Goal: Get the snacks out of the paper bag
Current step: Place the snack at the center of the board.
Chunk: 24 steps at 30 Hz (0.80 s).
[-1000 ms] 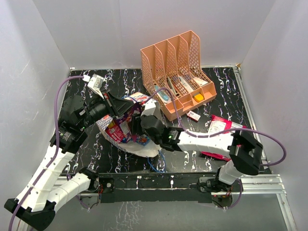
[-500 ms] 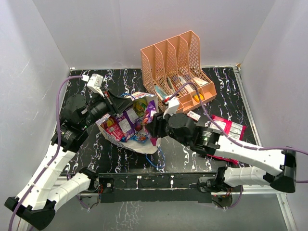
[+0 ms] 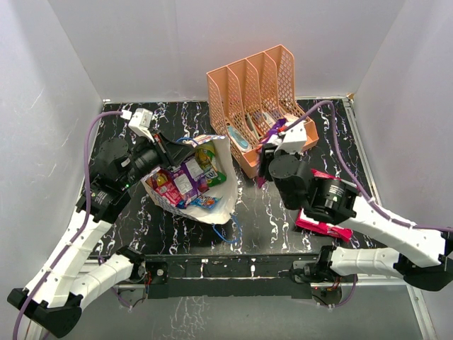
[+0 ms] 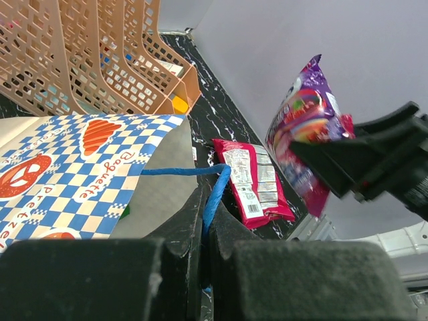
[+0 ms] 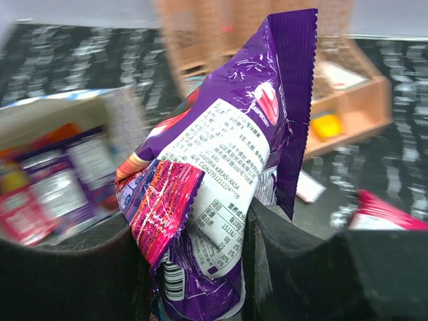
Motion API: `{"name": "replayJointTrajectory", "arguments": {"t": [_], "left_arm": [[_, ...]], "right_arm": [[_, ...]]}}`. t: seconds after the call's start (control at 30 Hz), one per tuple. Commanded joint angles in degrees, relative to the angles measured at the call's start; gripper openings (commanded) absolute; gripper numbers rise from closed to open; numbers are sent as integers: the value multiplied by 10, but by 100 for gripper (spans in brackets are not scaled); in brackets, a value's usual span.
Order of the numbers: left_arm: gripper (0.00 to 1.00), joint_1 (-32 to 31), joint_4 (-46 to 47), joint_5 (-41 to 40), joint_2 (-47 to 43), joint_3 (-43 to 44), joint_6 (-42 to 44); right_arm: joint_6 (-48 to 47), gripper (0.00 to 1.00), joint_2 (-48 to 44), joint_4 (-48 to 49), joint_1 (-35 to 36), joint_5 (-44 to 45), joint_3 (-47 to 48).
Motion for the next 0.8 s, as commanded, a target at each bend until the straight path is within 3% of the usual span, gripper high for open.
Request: {"name": "replayJointTrajectory", "arguments": {"t": [0.0, 0.13, 0.33, 0.5, 0.77], "left_arm": [[0, -2, 4, -2, -3, 23, 7], [0, -2, 2, -2, -7, 22, 6], [0, -3, -4, 1, -18, 23, 15], [0, -14, -4, -3, -26, 11, 22], [0, -39, -13, -23, -34, 17, 42]], "right_arm": [[-36, 40, 23, -35, -86, 160, 16], [-50, 40, 39, -30, -246, 126, -6], [-37, 40, 61, -68, -427, 53, -59], [36, 39, 86, -154, -487, 25, -99], [61, 39, 172, -165, -524, -62, -116]]}}
